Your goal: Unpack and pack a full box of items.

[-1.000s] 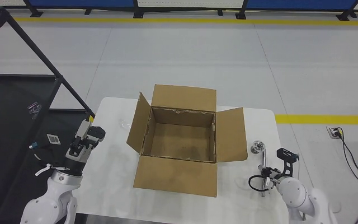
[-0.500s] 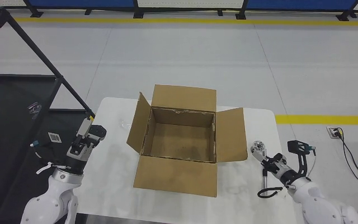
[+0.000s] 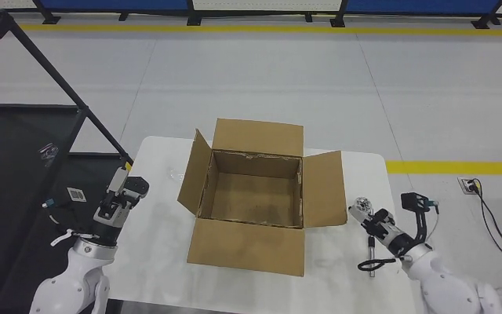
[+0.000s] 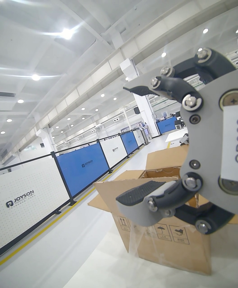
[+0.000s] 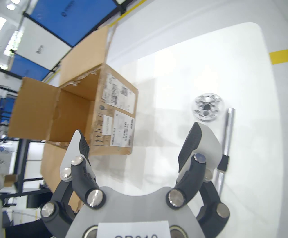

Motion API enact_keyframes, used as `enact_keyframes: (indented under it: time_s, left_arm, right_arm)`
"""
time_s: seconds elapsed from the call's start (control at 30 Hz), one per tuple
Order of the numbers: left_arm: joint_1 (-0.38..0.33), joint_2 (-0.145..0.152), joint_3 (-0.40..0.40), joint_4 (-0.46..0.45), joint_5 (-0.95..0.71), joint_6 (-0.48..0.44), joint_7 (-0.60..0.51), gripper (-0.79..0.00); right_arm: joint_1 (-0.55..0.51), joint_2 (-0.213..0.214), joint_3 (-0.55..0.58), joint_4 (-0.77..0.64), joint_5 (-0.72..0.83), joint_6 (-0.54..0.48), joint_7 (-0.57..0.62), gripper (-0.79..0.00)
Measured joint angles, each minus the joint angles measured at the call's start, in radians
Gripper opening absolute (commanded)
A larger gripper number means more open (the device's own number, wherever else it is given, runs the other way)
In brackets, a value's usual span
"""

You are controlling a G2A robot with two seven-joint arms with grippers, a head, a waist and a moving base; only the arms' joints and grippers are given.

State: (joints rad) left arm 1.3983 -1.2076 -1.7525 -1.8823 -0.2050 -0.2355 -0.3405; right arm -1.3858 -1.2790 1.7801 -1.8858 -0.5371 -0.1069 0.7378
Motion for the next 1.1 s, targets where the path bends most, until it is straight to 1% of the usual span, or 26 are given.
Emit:
enact_keyframes:
  time_s: [0.1,0.2,0.3,0.5,0.6,0.77,0.9,1.1]
  left_arm:
    - [0.002,0.0,-0.011,0.003,0.003,-0.01,0.023,0.0]
    - [0.004,-0.001,-0.043,0.013,-0.005,-0.017,0.076,0.0]
    - [0.009,0.0,-0.087,0.036,-0.016,-0.012,0.115,0.0]
    - [0.038,0.002,-0.153,0.072,-0.06,-0.014,0.131,0.0]
    - [0.053,0.001,-0.159,0.072,-0.073,-0.021,0.124,0.0]
    - [0.067,0.0,-0.145,0.06,-0.063,-0.031,0.121,0.0]
    - [0.071,-0.002,-0.138,0.053,-0.062,-0.036,0.122,0.0]
    - [0.075,-0.002,-0.139,0.051,-0.064,-0.037,0.118,0.0]
  right_arm:
    - [0.053,0.007,0.014,0.047,0.099,-0.033,0.051,0.0]
    - [0.104,0.011,-0.008,0.082,0.135,-0.032,0.068,0.0]
    - [0.15,0.013,-0.046,0.121,0.136,-0.01,0.067,0.0]
    - [0.24,0.017,-0.123,0.183,0.107,0.03,0.083,0.0]
    - [0.263,0.02,-0.144,0.19,0.101,0.04,0.084,0.0]
    - [0.295,0.025,-0.178,0.194,0.076,0.064,0.11,0.0]
    - [0.35,0.026,-0.233,0.239,0.052,0.101,0.133,0.0]
    - [0.409,0.025,-0.293,0.3,0.05,0.111,0.123,0.0]
